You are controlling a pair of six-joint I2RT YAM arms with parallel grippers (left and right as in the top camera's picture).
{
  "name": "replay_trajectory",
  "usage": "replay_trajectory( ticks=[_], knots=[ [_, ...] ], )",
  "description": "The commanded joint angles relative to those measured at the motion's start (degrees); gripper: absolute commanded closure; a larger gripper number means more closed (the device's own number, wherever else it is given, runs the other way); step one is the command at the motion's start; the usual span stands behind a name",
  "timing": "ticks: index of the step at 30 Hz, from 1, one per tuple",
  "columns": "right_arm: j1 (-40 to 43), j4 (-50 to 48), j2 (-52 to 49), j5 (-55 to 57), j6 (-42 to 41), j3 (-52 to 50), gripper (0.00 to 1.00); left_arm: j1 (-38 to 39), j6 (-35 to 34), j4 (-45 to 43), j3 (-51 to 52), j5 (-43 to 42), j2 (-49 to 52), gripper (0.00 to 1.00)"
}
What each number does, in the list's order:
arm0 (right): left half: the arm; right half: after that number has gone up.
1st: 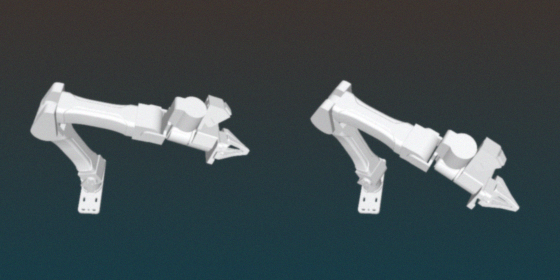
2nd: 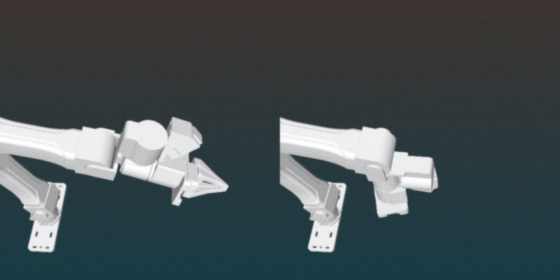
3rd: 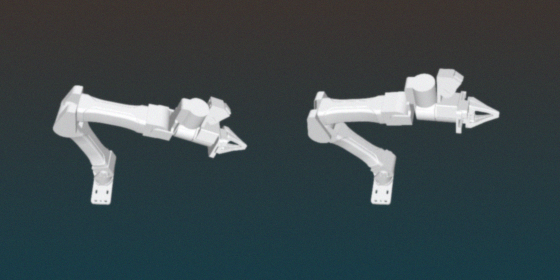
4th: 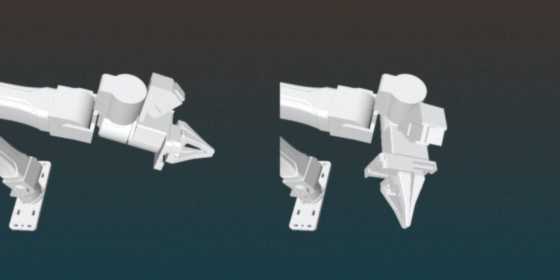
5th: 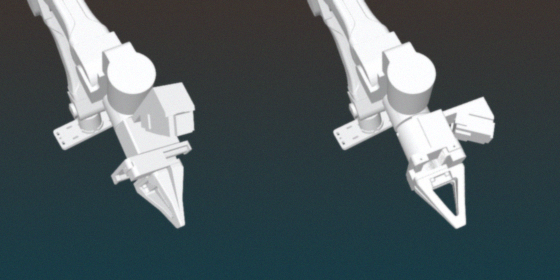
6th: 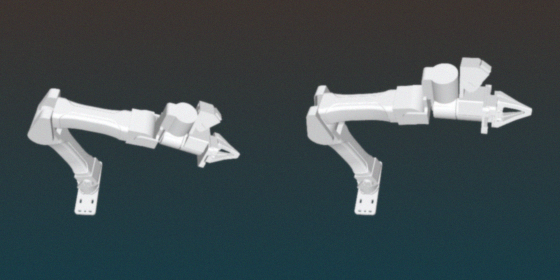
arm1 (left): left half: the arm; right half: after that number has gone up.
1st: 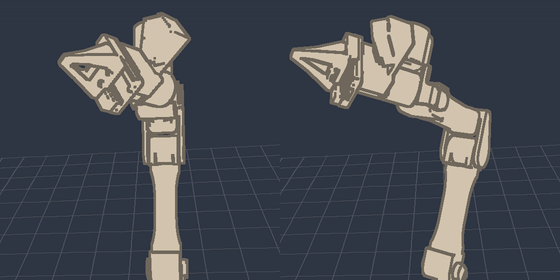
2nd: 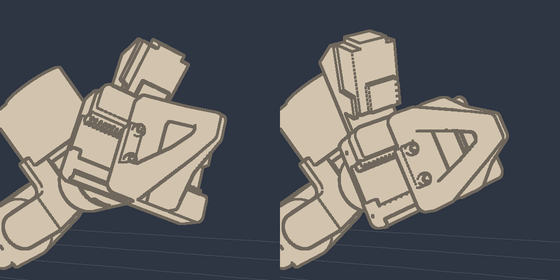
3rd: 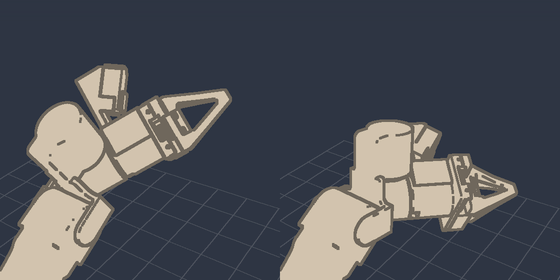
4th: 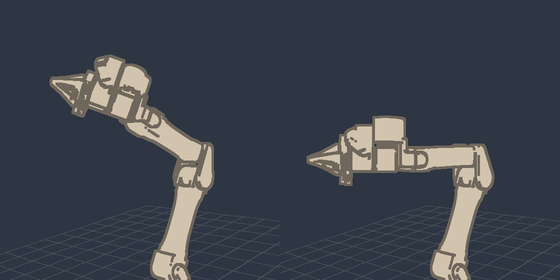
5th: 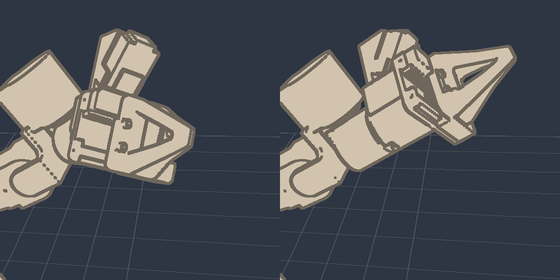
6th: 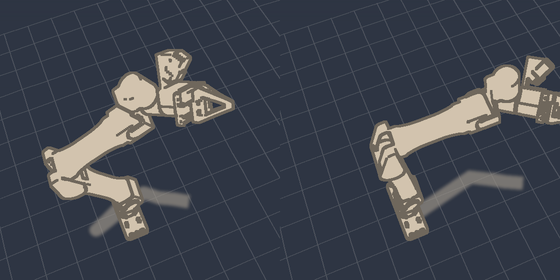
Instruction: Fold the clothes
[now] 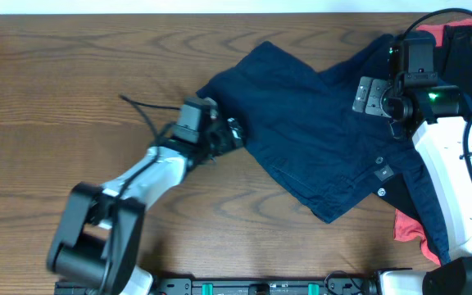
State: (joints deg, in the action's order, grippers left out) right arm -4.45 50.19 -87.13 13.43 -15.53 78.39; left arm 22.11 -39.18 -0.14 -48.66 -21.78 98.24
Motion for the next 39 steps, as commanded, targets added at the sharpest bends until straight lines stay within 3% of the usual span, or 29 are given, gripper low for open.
replay_trajectory(
  ticks=[1,11,13,14,19,26,31,35,36,38,39],
  knots=[
    [1.14,0.26,0.57,-0.37,-0.68,0.68,0.01,3.63,-8.07,-1.73,-0.63,-0.09,4.24,0.02],
    [1.53,0.26,0.57,0.26,-0.26,0.68,0.01,14.91,-23.47,-8.35,-0.63,-1.6,10.58,0.0],
    [1.84,0.39,0.57,0.26,-0.26,0.68,0.01,16.11,-24.17,-8.59,-0.63,-1.53,10.58,0.07],
    [1.99,0.44,0.57,0.26,-0.26,0.68,0.01,16.41,-24.15,-8.79,-0.63,-1.53,10.58,0.16],
    [2.78,0.72,0.57,0.24,-0.26,0.68,0.01,14.78,-22.21,-8.57,-0.63,-0.72,10.56,0.94],
    [3.85,1.97,0.57,0.26,-0.24,0.68,0.01,2.19,-10.1,-0.9,-0.66,-0.7,8.59,0.94],
    [4.44,2.19,0.57,0.22,-0.04,0.68,0.01,-15.3,1.16,0.83,-2.95,-0.74,4.63,0.94],
    [4.44,2.73,0.57,0.04,0.59,0.68,0.01,-28.83,3.65,7.5,-11.15,-2.75,1.92,0.94],
    [4.44,2.82,0.57,0.02,0.59,0.68,0.01,-31.67,4.17,9.77,-13.86,-5.22,1.64,0.86],
    [4.44,2.84,0.57,0.02,0.59,0.68,0.01,-35.23,6.16,13.84,-18.01,-11.74,1.6,0.2],
    [4.44,2.78,0.57,0.02,0.59,0.68,0.01,-36.61,6.95,17.0,-19.89,-15.72,1.6,0.02]
  ],
)
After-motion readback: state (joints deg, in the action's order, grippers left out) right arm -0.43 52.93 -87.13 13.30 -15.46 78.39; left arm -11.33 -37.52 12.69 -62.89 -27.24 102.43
